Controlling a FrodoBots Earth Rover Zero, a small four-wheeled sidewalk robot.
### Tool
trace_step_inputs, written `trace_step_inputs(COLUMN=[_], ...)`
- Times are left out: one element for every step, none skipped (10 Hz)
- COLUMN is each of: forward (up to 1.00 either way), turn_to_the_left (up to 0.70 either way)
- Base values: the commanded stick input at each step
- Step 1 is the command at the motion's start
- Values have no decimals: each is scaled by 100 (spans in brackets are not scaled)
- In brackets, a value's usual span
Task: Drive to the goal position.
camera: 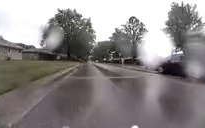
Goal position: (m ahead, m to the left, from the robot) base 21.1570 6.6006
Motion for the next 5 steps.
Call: trace_step_inputs(forward=[50,50,50,50,50], turn_to_the_left=[-1,-1,-1,-1,-1])
